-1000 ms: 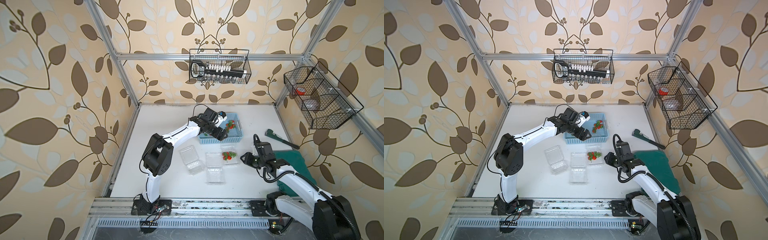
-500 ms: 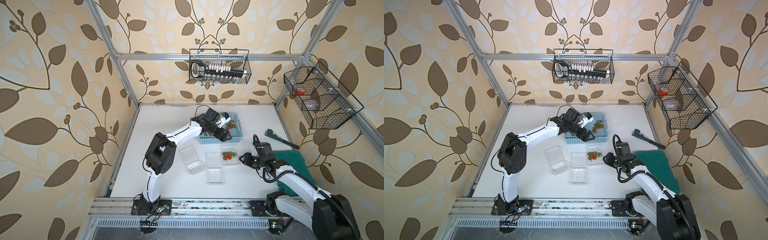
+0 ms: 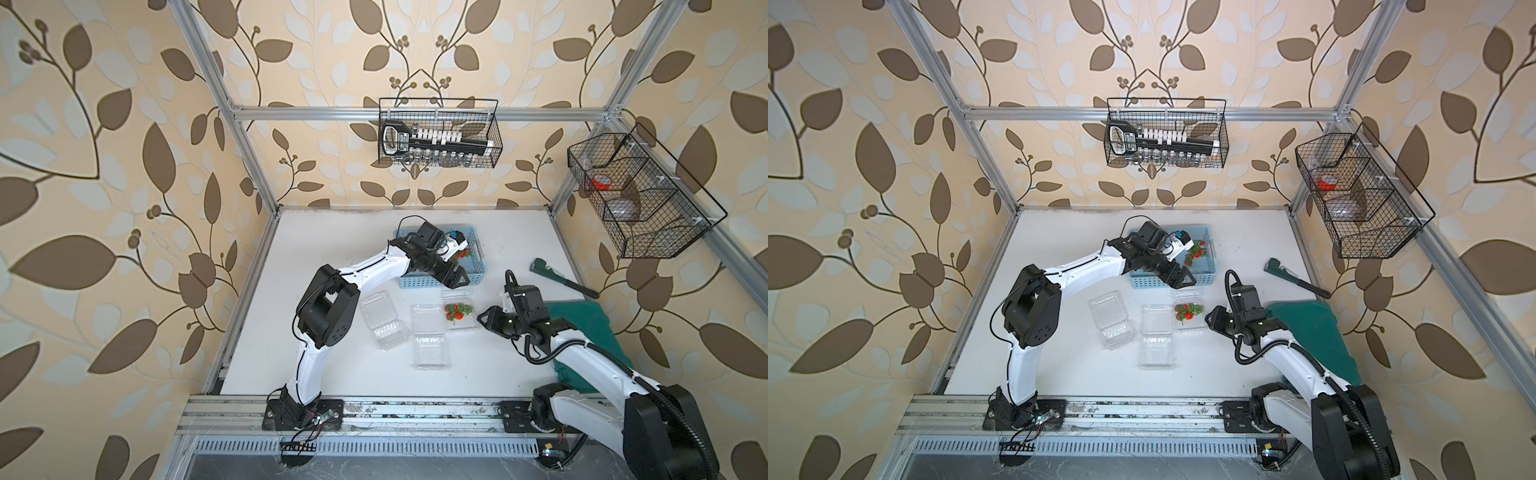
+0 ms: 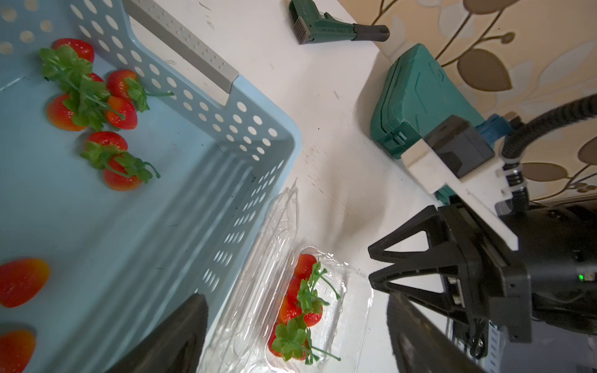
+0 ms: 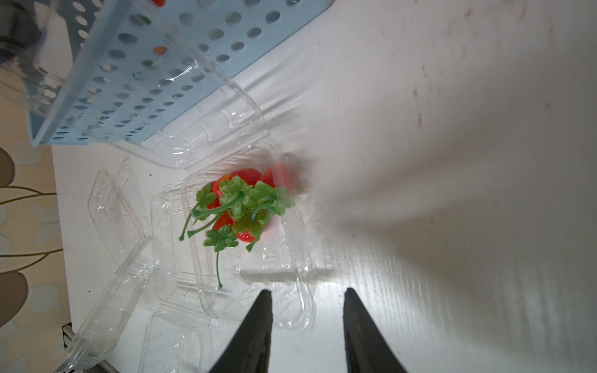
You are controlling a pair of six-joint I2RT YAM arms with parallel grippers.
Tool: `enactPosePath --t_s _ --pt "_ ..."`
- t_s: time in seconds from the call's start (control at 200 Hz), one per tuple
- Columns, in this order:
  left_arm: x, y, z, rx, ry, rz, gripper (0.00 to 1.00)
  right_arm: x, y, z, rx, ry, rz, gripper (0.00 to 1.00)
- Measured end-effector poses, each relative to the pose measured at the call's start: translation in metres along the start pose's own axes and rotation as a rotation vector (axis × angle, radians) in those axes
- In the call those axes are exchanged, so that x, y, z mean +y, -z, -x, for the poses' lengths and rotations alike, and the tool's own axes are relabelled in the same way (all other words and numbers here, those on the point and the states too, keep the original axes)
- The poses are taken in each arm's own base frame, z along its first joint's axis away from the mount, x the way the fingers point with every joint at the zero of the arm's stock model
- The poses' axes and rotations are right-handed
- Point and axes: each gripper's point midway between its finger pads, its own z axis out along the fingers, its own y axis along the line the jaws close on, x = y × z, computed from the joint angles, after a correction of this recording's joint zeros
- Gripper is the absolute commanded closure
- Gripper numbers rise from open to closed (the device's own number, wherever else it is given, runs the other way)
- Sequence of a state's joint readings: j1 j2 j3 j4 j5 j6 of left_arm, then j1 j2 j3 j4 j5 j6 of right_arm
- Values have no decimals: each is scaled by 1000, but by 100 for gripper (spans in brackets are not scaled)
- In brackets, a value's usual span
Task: Pack strawberries into containers
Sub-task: Close the packing box at the center of the board.
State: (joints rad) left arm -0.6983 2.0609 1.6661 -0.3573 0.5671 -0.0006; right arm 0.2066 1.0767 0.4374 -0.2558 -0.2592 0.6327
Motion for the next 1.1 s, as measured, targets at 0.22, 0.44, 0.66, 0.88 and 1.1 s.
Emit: enactPosePath --t_s 0.22,0.44,0.66,0.88,1.1 --pt "-7 -7 -6 8 -7 -17 14 0 -1 0 -3 -8 5 63" --pt "-23 -18 -25 46 -16 -40 15 2 0 -1 1 -23 18 63" --pt "-51 -9 -35 54 -50 -57 16 1 13 12 -55 -53 36 63" --pt "-75 3 -49 49 -83 -64 16 -4 38 27 -144 -93 41 63" --pt "-77 -10 -80 104 -61 -58 17 4 47 36 -157 -88 48 63"
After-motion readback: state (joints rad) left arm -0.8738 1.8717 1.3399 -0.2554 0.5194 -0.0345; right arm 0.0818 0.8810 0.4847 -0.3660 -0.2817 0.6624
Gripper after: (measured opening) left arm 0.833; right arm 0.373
